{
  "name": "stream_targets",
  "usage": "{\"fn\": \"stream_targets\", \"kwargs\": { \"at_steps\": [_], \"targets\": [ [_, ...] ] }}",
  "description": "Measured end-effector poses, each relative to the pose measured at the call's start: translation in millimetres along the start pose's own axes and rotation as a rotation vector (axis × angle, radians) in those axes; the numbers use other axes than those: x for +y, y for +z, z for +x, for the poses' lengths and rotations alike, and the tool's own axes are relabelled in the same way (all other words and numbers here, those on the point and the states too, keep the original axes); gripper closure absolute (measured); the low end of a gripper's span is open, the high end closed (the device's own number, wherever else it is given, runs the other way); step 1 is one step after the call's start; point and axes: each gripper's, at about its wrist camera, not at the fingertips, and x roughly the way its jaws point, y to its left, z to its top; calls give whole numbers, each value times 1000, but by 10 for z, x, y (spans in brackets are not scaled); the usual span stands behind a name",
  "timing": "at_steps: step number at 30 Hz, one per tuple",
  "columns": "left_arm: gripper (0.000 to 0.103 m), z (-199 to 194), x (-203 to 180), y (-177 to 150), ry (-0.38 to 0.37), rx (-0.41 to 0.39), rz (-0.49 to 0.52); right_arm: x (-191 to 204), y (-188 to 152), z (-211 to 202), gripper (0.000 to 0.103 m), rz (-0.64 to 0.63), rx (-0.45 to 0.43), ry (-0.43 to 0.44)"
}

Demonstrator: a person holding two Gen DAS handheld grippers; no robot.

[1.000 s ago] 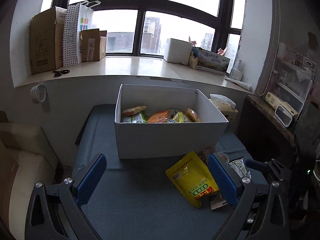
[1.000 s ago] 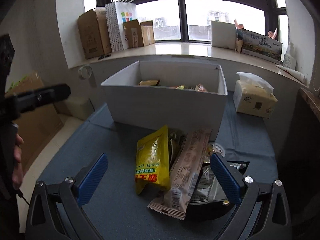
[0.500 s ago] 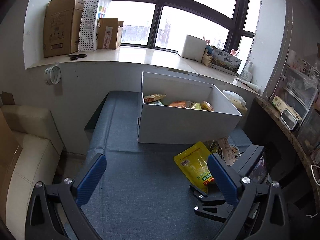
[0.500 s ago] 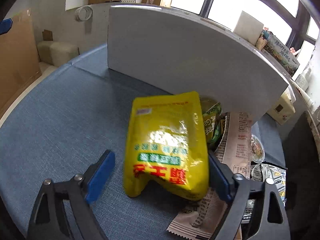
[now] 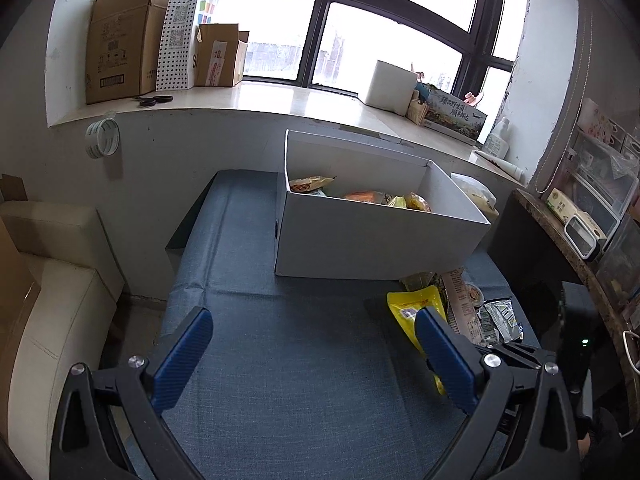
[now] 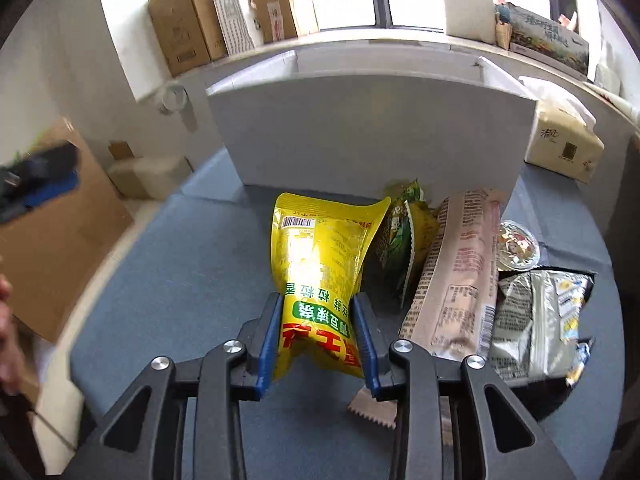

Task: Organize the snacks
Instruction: 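Grasp the yellow noodle pack with the right gripper, then grasp the green snack pack with the left gripper while right holds the yellow pack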

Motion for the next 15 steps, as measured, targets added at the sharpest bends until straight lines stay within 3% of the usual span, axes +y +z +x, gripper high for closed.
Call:
{"fn": "stream_targets", "kwargs": {
  "at_steps": [5, 11, 15],
  "targets": [
    [0, 106, -138, 42, -41, 19, 26, -187, -63, -595, 67, 87, -99, 96],
    [0, 523, -675, 39, -96, 80, 133, -605, -170, -1226, 67, 167, -209, -34],
    [0, 958, -1065, 3, -153, 142, 162, -894, -216, -1354, 67, 220, -229, -80]
  ]
}}
